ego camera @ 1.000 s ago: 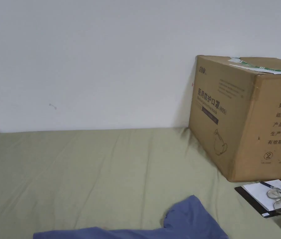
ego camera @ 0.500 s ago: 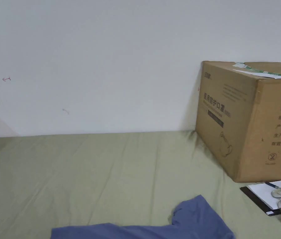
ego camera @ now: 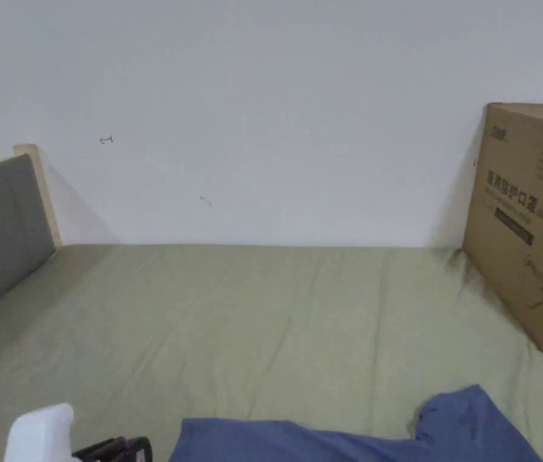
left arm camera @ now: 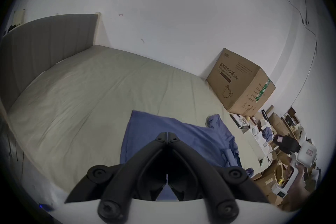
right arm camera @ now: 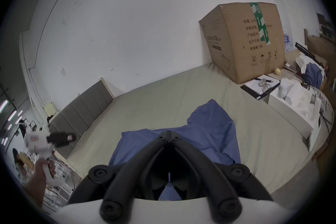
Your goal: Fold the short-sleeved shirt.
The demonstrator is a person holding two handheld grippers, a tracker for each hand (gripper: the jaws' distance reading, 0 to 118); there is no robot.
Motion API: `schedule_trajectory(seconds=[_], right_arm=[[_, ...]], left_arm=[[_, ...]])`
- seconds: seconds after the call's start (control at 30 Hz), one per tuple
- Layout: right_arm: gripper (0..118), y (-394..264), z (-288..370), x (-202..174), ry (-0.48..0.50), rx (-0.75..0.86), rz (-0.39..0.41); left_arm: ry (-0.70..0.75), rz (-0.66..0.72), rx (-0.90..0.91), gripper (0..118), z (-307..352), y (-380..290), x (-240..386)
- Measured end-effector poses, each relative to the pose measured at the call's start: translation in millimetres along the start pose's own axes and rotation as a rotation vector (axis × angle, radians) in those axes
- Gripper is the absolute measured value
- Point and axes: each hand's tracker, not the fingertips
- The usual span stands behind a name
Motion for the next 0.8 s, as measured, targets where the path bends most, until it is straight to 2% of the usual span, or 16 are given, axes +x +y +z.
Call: schedule_trajectory(seconds=[0.07,0.23,0.27,0.3,0.33,0.37,0.4,0.5,0.67,0.7,0.73,0.8], right_arm=[[0,0,-9,-2,0.007,-0.013,0.020],[0,-2,-45,1,0.022,-0.093,0.022],[0,-5,-51,3,0.022,-0.113,0.018],[0,-9,-58,7,0.018,-0.135,0.015],[0,-14,-63,10,0.014,-0.149,0.012],[0,-15,-70,14,0.009,-0.162,0.008],[0,-19,-76,17,0.006,-0.178,0.004],[0,-27,-90,27,0.000,-0.218,-0.007],[0,-38,-111,37,-0.028,-0.275,-0.023],[0,-40,-113,37,-0.031,-0.281,-0.029],[0,-42,-115,38,-0.030,-0.287,-0.036],[0,-43,-117,37,-0.023,-0.295,-0.043]], left_arm=[[0.023,-0.027,-0.084,0,-45,30,-5],[0.050,-0.005,-0.461,0,-205,74,-48],[0.075,-0.019,-0.490,9,-225,76,-56],[0.106,-0.057,-0.505,32,-247,77,-62],[0.127,-0.088,-0.525,77,-267,76,-70],[0.159,-0.108,-0.549,103,-284,75,-77],[0.196,-0.101,-0.562,114,-296,69,-83],[0.282,-0.119,-0.595,115,-330,61,-97],[0.233,-0.068,-0.690,116,-357,36,-108],[0.228,-0.087,-0.700,115,-361,29,-105],[0.272,-0.183,-0.707,115,-364,26,-103],[0.276,-0.176,-0.700,115,-366,21,-101]])
